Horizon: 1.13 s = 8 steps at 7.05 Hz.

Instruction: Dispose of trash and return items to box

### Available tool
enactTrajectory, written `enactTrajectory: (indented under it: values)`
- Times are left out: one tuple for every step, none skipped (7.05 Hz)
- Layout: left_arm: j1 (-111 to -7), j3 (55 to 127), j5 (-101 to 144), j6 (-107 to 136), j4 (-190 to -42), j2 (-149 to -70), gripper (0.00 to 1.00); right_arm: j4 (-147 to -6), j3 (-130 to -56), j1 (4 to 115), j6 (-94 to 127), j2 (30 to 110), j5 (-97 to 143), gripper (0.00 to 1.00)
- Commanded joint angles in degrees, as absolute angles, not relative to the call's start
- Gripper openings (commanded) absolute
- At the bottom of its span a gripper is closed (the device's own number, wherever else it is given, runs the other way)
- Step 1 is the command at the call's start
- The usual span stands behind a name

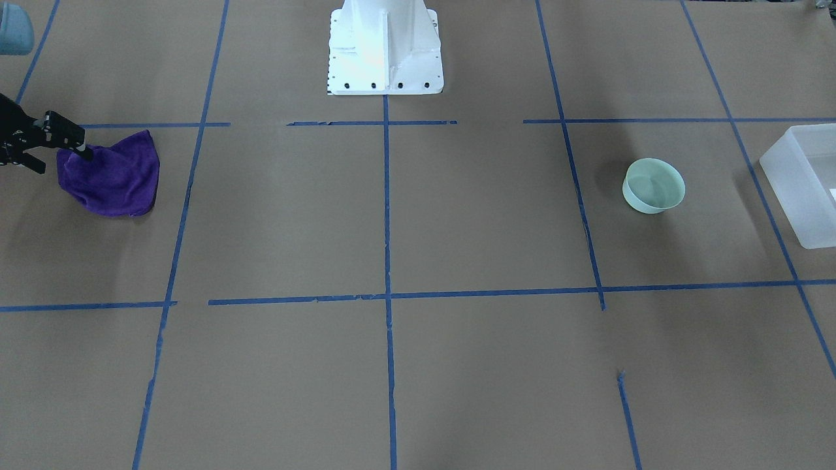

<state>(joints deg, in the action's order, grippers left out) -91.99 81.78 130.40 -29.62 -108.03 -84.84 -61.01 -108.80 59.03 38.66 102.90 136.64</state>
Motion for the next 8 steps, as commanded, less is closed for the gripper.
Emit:
enactTrajectory:
  values:
    - [-90.2,75.7,136.5,-26.5,-116.2,-85.1,0.0,-61.0,-107.9,58.8,38.7,102.9,136.6,1.0]
    - [-88.6,75.7,136.6,-26.2,-116.2,-85.1,0.06,-61.0,-107.7,58.6,38.7,102.9,136.6,1.0]
    - [-87.5,75.6,136.7,-26.1,-116.3,-85.1,0.18,-61.0,-107.6,58.2,38.8,102.9,136.6,1.0]
    - [-86.8,75.2,137.4,-26.1,-116.6,-85.1,0.37,-61.0,-107.1,57.4,40.2,102.9,136.6,1.0]
    - [-86.1,74.9,138.4,-26.0,-117.5,-85.1,0.43,-61.0,-105.8,56.4,40.2,102.9,136.6,1.0]
    - [-85.7,75.0,138.9,-25.9,-117.5,-85.3,0.44,-61.0,-104.6,55.6,40.1,102.9,136.5,1.0]
    - [-85.7,75.9,140.0,-25.7,-117.6,-85.5,0.51,-60.9,-103.9,55.3,40.2,102.9,136.6,1.0]
    - [-85.7,78.7,140.4,-23.7,-117.6,-85.6,0.59,-60.9,-103.8,54.7,40.1,103.0,136.6,1.0]
